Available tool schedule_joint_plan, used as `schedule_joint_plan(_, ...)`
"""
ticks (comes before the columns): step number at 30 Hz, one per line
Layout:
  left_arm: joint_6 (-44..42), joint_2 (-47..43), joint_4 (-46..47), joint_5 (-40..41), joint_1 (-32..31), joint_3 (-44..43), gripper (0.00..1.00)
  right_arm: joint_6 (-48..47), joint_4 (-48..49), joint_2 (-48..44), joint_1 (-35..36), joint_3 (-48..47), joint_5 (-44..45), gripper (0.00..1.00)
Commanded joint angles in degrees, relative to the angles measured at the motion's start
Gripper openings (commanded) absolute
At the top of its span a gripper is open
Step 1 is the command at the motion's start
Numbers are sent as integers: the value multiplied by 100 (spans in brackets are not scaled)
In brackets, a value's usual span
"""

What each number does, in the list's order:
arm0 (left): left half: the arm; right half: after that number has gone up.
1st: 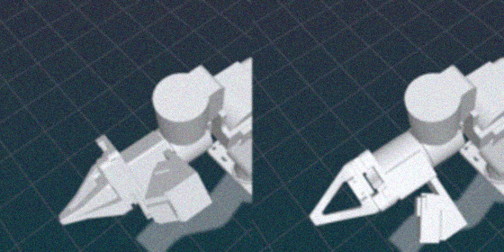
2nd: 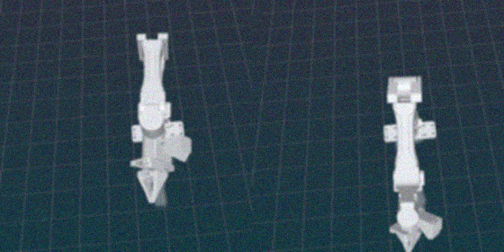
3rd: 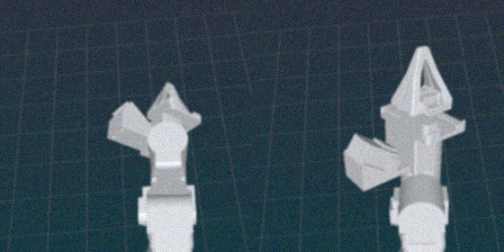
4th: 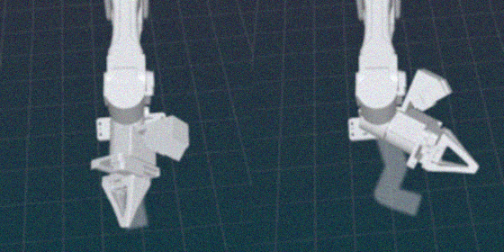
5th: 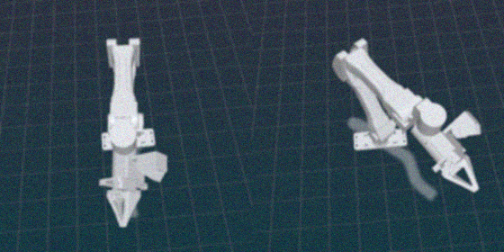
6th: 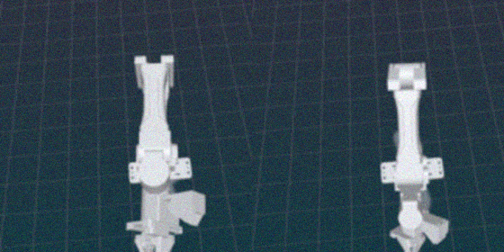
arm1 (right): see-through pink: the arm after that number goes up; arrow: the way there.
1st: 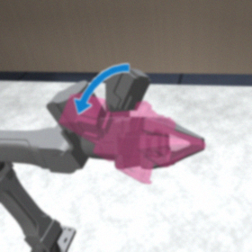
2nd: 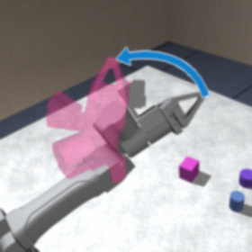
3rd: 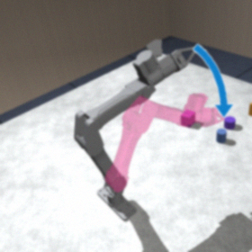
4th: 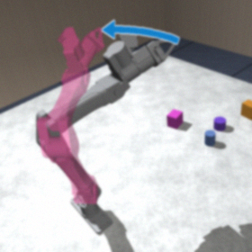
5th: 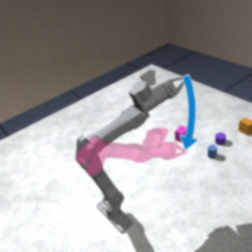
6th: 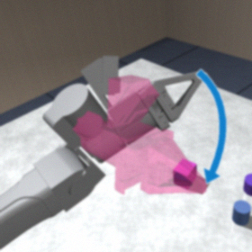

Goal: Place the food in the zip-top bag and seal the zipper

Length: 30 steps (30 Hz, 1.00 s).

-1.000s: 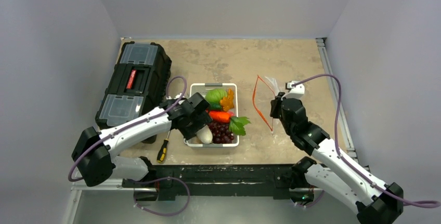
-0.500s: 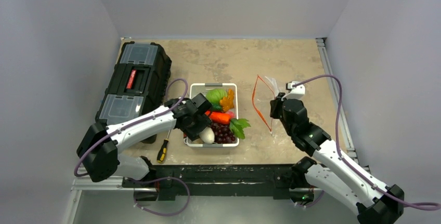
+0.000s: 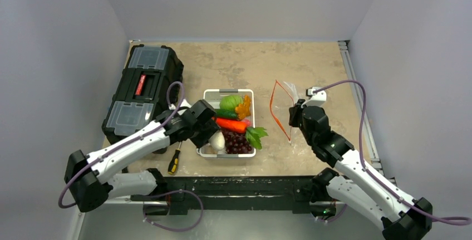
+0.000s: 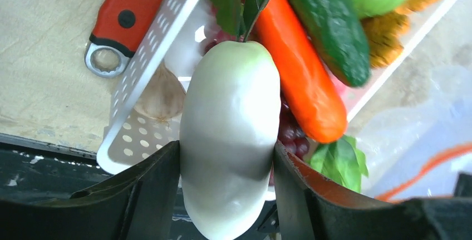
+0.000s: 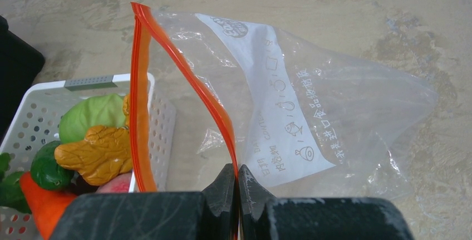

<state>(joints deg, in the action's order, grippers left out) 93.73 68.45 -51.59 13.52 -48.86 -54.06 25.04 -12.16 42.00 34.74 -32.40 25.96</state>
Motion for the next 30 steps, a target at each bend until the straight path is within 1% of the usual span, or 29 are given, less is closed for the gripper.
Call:
schedule_joint_plan(1, -1154, -693, 314, 193, 20, -183, 7, 17, 232, 9, -25, 2, 17, 0)
schedule_joint_plan(4, -2002, -1151, 972, -143, 23, -92, 3, 22, 241, 31, -20, 7, 4, 0)
schedule_joint_plan(6, -2734, -1455, 1893, -569, 17, 70, 0, 28, 246, 45, -24, 6, -6, 0)
schedule_joint_plan(9, -3655, -1860, 3477, -1385, -4, 488, 0, 35, 265, 45, -21, 14, -27, 0)
schedule_joint_plan(11, -4015, -1900, 4457, -2063, -18, 721, 0, 33, 258, 41, -20, 13, -28, 0)
schedule_joint_plan(13, -4234, -1718, 4904, -2618, -60, 702, 0, 32, 261, 32, -20, 21, -33, 0)
schedule_joint_plan(16, -4468, -1195, 4931, -3076, -296, 320, 0, 35, 265, 5, -20, 26, -38, 0)
schedule_joint_plan(19, -4493, -611, 4992, -3176, -613, 27, 0, 33, 263, -22, -20, 41, -47, 0)
schedule_joint_plan(21, -4388, -247, 5027, -3191, -787, -152, 0, 32, 260, -49, -21, 45, -50, 0)
schedule_joint_plan(25, -3916, 394, 4990, -3165, -818, -436, 0, 33, 257, -122, -20, 63, -51, 0)
schedule_joint_plan(26, -3791, 524, 4936, -3131, -818, -514, 0, 28, 249, -143, -20, 67, -49, 0)
schedule_joint_plan(28, -3496, 783, 4416, -2913, -795, -760, 0, 32, 236, -177, -20, 75, -42, 0)
schedule_joint_plan(30, -3263, 1135, 4017, -2900, -727, -1039, 0, 37, 236, -210, -20, 80, -47, 0)
